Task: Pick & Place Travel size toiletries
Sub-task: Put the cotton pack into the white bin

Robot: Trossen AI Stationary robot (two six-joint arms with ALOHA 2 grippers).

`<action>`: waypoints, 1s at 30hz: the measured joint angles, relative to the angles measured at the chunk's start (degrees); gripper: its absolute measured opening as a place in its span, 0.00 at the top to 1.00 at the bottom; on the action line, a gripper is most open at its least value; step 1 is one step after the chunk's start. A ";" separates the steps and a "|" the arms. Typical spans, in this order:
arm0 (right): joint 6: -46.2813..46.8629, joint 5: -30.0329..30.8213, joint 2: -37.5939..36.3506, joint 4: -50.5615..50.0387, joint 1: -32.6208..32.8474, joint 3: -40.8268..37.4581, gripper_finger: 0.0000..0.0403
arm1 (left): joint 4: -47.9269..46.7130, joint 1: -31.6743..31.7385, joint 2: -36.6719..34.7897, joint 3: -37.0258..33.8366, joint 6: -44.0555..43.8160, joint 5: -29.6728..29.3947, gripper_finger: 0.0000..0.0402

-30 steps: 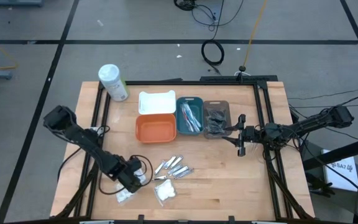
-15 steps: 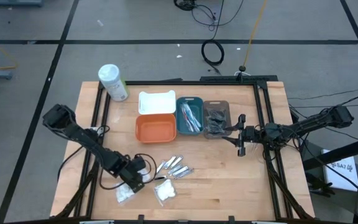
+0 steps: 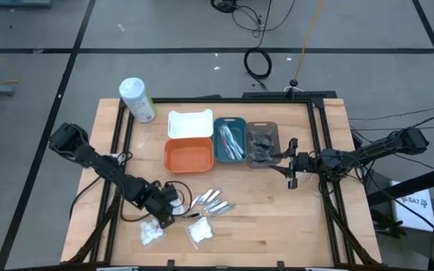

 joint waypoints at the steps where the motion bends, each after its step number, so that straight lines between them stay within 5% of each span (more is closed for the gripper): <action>1: -0.01 0.00 0.01 0.00 0.01 0.00 0.61 | 0.17 0.37 -0.83 0.00 0.61 -0.59 0.98; 14: -0.01 0.00 -0.01 0.00 0.00 0.00 0.61 | 11.42 7.13 -17.95 0.11 27.45 -23.44 0.98; 23: 0.01 0.00 0.00 0.00 0.00 0.00 0.61 | 15.69 18.62 -23.31 0.11 49.17 -40.06 0.88; 30: 0.01 -0.02 0.01 0.00 -0.01 0.00 0.61 | 23.51 33.21 -21.51 0.13 60.23 -38.86 0.91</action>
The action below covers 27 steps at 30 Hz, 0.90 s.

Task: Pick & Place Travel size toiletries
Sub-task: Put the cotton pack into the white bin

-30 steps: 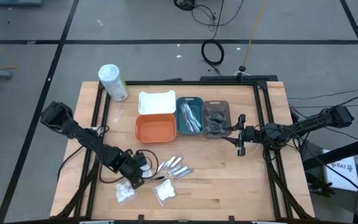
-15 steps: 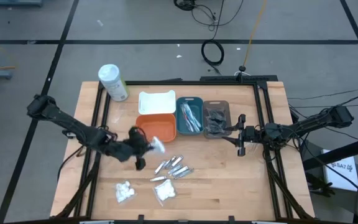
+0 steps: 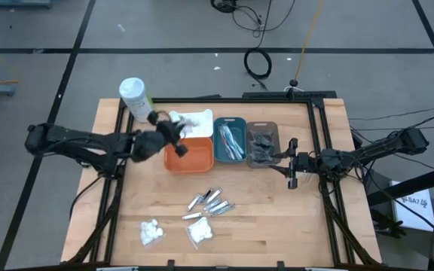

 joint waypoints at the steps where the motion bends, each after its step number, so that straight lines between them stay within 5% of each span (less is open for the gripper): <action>1: 0.00 0.02 -0.01 0.00 0.01 -0.02 0.61 | 0.35 2.35 0.60 0.00 0.98 2.04 0.92; 9: -0.02 0.02 -0.02 0.00 0.00 0.00 0.61 | 0.56 17.23 9.14 0.02 -0.68 13.96 0.93; 16: -0.01 0.02 -0.02 0.00 0.00 0.00 0.61 | 2.01 22.20 16.60 0.00 -2.91 15.69 0.88; 27: -0.01 0.02 -0.01 0.00 0.01 0.00 0.61 | 0.44 22.29 18.46 -0.04 -3.39 20.88 0.55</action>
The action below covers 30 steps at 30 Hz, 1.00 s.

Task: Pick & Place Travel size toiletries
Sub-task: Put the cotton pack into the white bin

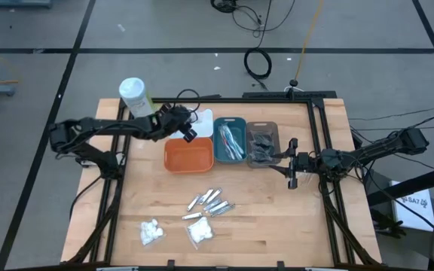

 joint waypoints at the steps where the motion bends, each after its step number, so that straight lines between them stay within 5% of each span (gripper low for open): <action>1: 0.00 0.00 -0.01 0.00 -0.01 0.00 0.61 | 0.21 -0.59 -0.45 0.00 0.59 0.17 0.51; 9: 0.00 -0.01 0.01 0.00 0.01 -0.02 0.61 | -3.95 -6.28 -5.23 0.02 2.71 0.58 0.29; 15: 0.02 0.00 0.01 0.00 -0.01 0.00 0.61 | -18.83 -15.12 -12.17 0.02 -2.35 2.52 0.25; 23: 0.00 -0.02 -0.01 0.00 -0.01 0.00 0.61 | -34.64 -30.86 -16.92 0.13 -30.61 23.87 0.25; 30: 0.00 0.00 -0.01 0.00 -0.01 0.00 0.61 | -38.08 -50.94 -13.92 0.09 -51.28 26.02 0.25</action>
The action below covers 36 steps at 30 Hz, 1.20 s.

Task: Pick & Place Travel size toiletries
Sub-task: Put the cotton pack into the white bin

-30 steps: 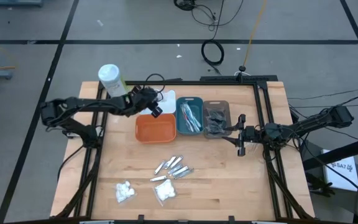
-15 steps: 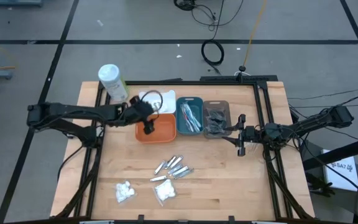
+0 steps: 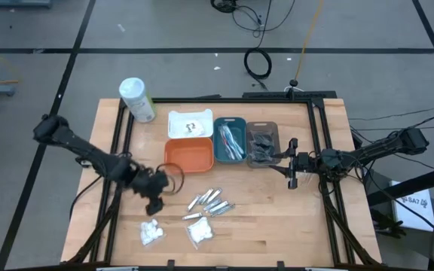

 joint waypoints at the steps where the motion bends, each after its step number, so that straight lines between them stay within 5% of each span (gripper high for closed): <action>1: 0.02 0.00 0.02 0.00 0.01 0.00 0.61 | -0.27 -2.62 0.38 0.00 -4.80 -0.20 0.25; 6: 0.01 0.00 0.02 0.00 0.01 0.00 0.61 | 0.08 -13.80 4.42 0.04 -25.30 -1.22 0.25; 14: 0.00 0.00 0.02 0.00 0.01 0.00 0.61 | 4.24 -23.89 13.10 0.02 -45.82 0.39 0.25; 31: 0.01 0.00 0.02 0.00 0.00 0.00 0.61 | 7.55 -23.28 21.74 0.09 -46.97 -0.79 0.26; 36: 0.00 0.00 0.02 0.00 0.00 -0.02 0.61 | 7.51 -20.56 21.74 0.09 -41.09 -2.33 0.36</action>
